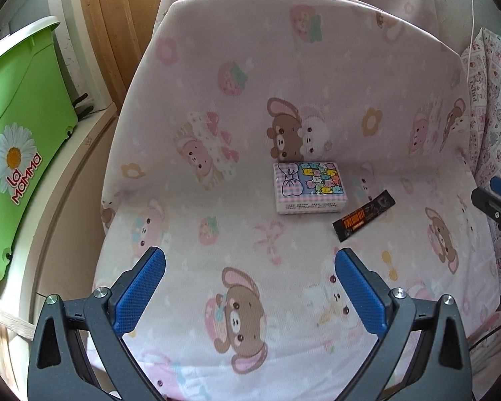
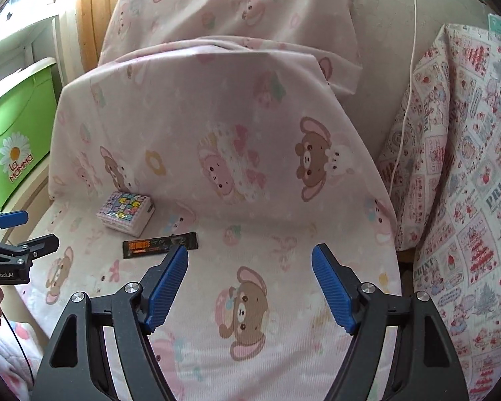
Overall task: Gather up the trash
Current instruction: 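Raise both tools back toward the candy box and wrapper on the seat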
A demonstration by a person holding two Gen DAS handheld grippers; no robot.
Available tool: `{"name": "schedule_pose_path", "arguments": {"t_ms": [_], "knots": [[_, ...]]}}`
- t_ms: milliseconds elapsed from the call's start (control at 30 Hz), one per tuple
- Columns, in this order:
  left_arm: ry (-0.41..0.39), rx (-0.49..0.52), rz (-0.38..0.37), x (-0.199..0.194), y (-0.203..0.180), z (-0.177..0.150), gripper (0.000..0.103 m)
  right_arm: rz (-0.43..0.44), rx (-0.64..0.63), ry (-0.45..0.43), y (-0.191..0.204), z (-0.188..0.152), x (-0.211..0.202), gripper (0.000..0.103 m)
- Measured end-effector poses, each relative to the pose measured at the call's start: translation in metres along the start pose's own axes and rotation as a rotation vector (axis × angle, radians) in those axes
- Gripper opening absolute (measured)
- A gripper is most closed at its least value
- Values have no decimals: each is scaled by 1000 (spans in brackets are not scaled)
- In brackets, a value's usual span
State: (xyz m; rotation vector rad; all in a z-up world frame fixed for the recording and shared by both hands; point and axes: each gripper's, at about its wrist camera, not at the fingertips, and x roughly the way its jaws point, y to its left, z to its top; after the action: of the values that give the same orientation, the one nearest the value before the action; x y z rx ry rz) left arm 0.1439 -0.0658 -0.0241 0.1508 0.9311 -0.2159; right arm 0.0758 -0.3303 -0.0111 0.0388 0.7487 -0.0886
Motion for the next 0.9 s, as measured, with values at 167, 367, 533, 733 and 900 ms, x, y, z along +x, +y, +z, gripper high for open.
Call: {"name": "schedule_pose_path", "arguments": {"t_ms": [167,367,533,733,900], "knots": [[28,-3,-34,15,-8,5,101,-17,28,48,-8,-7,15,79],[26,-13,-55,27,-19,22,101,-6,67,62,-11,-4,25,79],[43,-25,-52,46,-30,33,101,-10,53,71,-3,-3,31,79],[58,-21,-45,63,-43,41,101,-3,41,77,3,-1,35,79],[41,-5,30,71,-51,42,101,4,50,86,3,-1,37,79]]}}
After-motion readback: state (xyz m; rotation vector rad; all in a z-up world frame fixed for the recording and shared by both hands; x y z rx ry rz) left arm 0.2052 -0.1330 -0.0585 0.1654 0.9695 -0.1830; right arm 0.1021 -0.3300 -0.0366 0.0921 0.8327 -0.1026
